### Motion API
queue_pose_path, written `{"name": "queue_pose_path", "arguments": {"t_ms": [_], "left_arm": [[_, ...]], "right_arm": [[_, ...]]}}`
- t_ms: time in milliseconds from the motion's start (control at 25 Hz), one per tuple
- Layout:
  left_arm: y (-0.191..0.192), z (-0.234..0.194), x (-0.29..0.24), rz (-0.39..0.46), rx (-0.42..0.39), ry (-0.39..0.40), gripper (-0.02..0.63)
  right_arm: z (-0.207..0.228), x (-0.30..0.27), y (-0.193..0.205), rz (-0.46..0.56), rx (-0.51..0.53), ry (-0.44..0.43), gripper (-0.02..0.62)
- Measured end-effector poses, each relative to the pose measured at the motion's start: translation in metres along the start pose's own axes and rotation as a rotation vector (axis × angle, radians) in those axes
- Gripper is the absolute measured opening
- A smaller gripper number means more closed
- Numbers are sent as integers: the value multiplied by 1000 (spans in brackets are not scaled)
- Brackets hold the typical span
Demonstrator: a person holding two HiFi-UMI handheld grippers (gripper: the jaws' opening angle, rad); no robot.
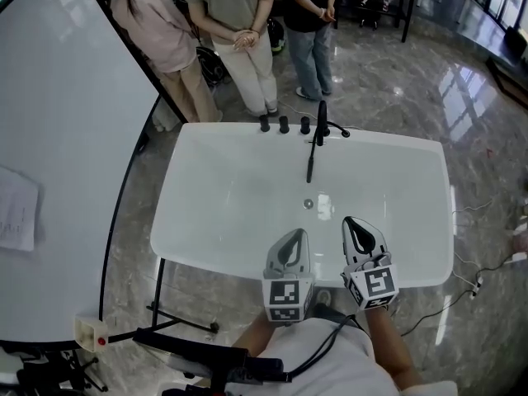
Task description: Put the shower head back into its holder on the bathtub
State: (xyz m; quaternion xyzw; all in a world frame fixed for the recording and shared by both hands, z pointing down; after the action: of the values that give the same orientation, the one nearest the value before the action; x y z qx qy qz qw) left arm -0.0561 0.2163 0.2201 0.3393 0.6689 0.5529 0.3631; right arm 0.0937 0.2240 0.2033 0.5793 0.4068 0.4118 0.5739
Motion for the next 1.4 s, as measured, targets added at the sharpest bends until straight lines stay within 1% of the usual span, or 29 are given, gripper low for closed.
{"name": "queue_pose_path", "arguments": {"t_ms": [240, 360, 480, 600, 760, 920, 1000, 1080, 1200, 1280, 1360, 1400], "left_arm": [[23, -19, -1, -57, 14, 20, -3], [28, -23, -4, -76, 9, 26, -3], [30, -23, -10, -84, 10, 18, -3], [36, -14, -16, -96, 30, 18, -3], [46, 11, -23, -125, 36, 21, -3], [62, 27, -43, -134, 80, -24, -5], [74, 32, -54, -140, 94, -63, -3], [84, 37, -61, -153, 99, -71, -4], [98, 40, -68, -173, 92, -68, -3], [108, 33, -70, -188, 106, -96, -3], [118, 25, -72, -198, 136, -131, -3], [123, 22, -72, -200, 151, -143, -4]], "right_arm": [[-1, -20, 12, -36, 38, -13, -5], [4, -26, 17, -58, 62, -21, -5], [13, -33, 23, -84, 95, -51, -5], [23, -44, 34, -104, 134, -113, -5], [39, -59, 51, -137, 169, -220, -5], [60, -83, 76, -171, 234, -344, -5], [72, -94, 92, -189, 269, -386, -5], [82, -105, 107, -204, 302, -416, -5], [92, -125, 129, -236, 376, -463, -5], [94, -140, 148, -270, 443, -509, -1], [94, -156, 168, -303, 512, -565, 18], [93, -164, 179, -316, 544, -590, 37]]}}
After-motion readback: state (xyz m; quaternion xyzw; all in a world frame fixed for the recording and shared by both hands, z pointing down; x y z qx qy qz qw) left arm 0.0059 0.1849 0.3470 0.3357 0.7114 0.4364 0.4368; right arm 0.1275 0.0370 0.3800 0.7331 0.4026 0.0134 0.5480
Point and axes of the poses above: the fingertips, and each gripper's own axes: x backward along the fingers, z to its right, y out of its underside, the point moved 6 cm from there along x, backward along the fingers, and after that the axes turned 10 degrees about z, right-handed, at the moved point
